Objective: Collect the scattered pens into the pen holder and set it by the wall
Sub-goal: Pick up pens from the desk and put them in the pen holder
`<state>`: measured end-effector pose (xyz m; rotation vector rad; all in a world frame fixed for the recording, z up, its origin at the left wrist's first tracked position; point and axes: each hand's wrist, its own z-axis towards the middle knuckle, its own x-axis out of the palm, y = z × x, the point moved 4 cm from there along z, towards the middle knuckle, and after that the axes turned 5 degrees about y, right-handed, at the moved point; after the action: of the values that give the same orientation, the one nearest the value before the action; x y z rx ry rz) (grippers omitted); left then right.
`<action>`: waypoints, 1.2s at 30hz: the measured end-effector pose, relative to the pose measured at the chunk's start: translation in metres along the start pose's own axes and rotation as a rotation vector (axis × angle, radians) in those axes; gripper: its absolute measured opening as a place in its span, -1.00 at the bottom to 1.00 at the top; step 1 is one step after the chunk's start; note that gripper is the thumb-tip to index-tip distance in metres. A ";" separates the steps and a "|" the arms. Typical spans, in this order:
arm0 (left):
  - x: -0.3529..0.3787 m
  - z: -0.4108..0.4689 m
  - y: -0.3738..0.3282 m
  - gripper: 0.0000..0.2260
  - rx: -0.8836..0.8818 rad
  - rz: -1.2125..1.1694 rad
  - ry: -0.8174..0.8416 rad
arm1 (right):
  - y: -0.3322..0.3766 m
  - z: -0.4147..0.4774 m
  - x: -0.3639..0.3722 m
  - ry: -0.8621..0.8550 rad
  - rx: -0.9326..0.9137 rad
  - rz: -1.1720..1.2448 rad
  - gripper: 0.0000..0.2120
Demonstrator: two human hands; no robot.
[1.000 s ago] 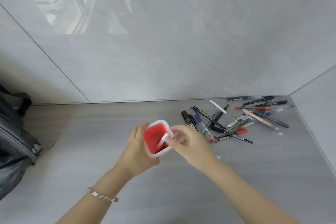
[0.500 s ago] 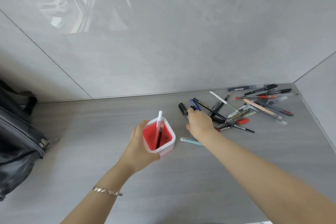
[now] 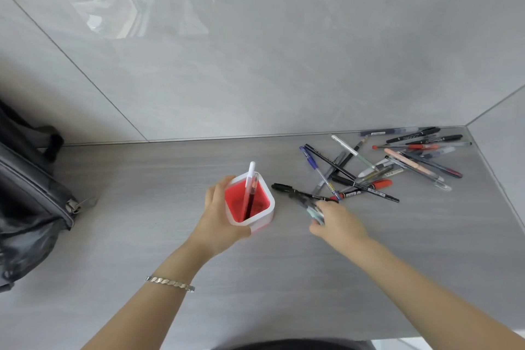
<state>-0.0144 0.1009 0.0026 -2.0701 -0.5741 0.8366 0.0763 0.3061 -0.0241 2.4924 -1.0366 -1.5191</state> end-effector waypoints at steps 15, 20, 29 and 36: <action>0.016 0.006 0.004 -0.09 0.086 0.061 0.157 | 0.107 -0.022 -0.007 -0.225 -0.186 1.082 -0.86; 0.025 0.005 0.000 -0.11 0.106 0.062 0.167 | 0.099 -0.027 -0.005 -0.194 -0.187 1.031 -0.61; 0.027 -0.002 -0.005 -0.15 0.100 0.054 0.162 | 0.037 -0.006 -0.075 -0.490 -0.226 0.739 -0.82; 0.028 -0.006 -0.014 -0.17 0.091 0.048 0.157 | 0.018 0.075 -0.024 -0.052 0.064 -0.250 -0.40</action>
<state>0.0073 0.1237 0.0068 -2.0513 -0.3953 0.7065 -0.0001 0.3275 -0.0379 2.7277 -0.8174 -1.6457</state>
